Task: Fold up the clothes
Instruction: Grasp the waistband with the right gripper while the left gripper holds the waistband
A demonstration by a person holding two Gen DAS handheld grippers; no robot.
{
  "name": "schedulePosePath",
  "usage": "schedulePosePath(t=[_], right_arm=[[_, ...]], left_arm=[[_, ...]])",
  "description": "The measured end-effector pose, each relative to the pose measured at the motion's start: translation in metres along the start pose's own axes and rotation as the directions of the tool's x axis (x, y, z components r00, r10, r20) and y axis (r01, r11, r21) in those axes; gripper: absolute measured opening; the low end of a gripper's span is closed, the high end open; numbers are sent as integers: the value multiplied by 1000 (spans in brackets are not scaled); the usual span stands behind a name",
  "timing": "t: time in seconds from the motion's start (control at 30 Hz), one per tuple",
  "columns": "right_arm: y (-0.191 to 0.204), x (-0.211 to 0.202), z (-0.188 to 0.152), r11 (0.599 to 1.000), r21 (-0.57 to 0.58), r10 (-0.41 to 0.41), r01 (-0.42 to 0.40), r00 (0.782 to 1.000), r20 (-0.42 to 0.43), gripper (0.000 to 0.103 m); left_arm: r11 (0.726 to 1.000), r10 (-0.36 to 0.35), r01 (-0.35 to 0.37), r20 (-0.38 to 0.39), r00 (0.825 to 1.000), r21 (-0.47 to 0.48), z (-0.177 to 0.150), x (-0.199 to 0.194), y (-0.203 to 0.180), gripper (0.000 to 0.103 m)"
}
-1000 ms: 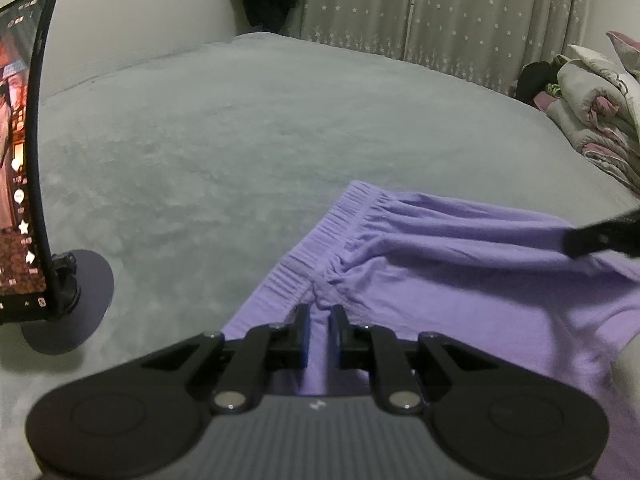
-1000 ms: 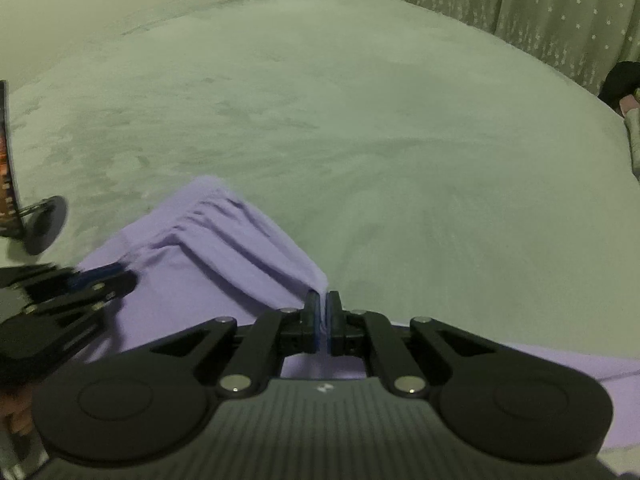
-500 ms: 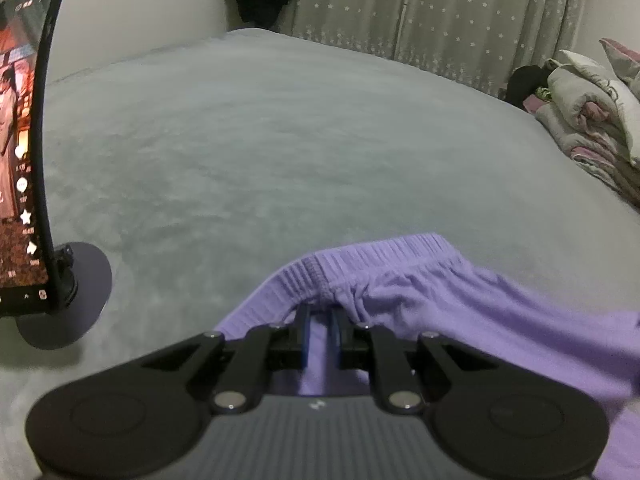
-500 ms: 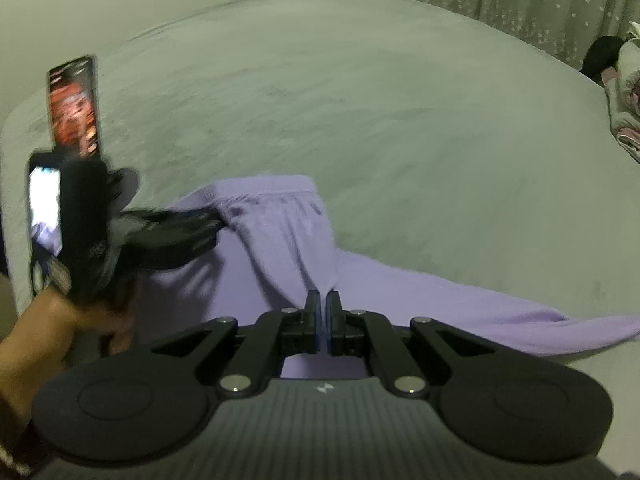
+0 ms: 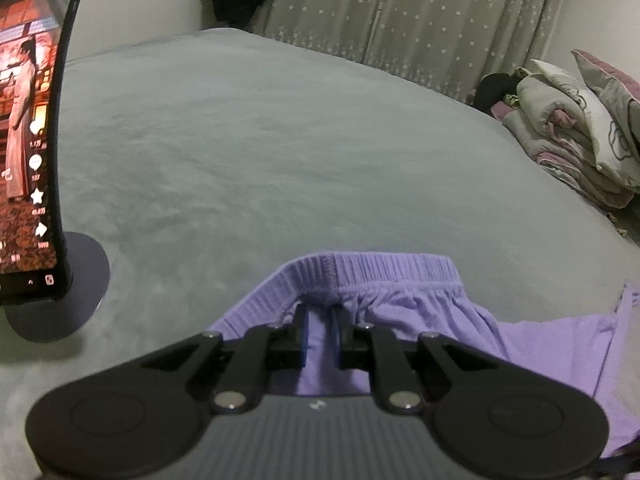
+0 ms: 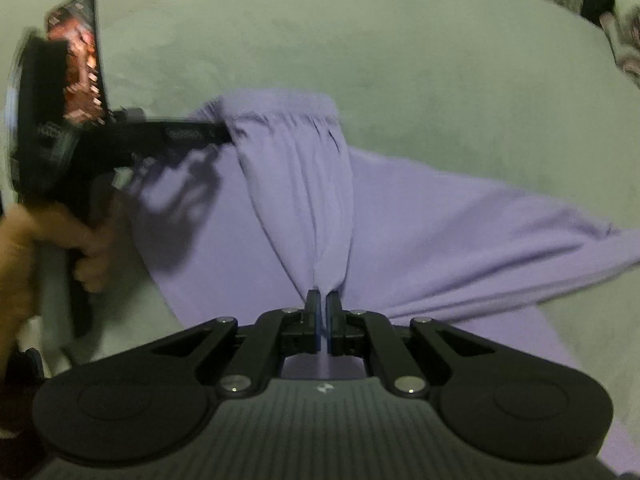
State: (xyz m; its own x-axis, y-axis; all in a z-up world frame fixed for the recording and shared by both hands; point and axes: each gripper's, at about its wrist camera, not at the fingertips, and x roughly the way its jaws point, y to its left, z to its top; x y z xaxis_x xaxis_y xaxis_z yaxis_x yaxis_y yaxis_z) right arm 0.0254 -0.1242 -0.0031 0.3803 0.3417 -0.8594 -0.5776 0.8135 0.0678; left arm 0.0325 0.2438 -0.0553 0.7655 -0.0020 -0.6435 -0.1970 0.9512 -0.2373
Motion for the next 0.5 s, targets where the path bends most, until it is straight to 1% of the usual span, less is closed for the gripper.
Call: schedulePosePath(t=[0.07, 0.13, 0.2, 0.23, 0.27, 0.3, 0.33, 0.5], right_arm=[[0, 3, -1, 1000, -9, 2, -2, 1000, 7, 6], [1, 2, 2, 1000, -15, 17, -16, 1000, 17, 15], [0, -2, 6, 999, -20, 41, -40, 999, 31, 16], [-1, -7, 9, 999, -22, 49, -48, 998, 48, 18], [0, -11, 11, 998, -18, 56, -55, 996, 65, 30], [-1, -14, 13, 998, -7, 61, -61, 995, 83, 44], [-3, -17, 16, 998, 5, 66, -66, 993, 100, 46], [-14, -10, 36, 991, 74, 103, -116, 982, 159, 46]], left_arm=[[1000, -13, 13, -5, 1000, -6, 0, -3, 1, 13], [1000, -28, 28, -11, 1000, -7, 0, -7, 3, 15], [999, -51, 51, -24, 998, 2, 0, -11, 6, 16], [998, -61, 61, -29, 998, 7, 0, -12, 7, 16], [997, -70, 70, -32, 997, 11, 0, -13, 10, 16], [997, -79, 80, -35, 996, 7, 0, -15, 12, 16], [996, -90, 90, -37, 995, -3, -1, -16, 16, 16], [990, -137, 135, -48, 989, -46, -5, -27, 32, 16]])
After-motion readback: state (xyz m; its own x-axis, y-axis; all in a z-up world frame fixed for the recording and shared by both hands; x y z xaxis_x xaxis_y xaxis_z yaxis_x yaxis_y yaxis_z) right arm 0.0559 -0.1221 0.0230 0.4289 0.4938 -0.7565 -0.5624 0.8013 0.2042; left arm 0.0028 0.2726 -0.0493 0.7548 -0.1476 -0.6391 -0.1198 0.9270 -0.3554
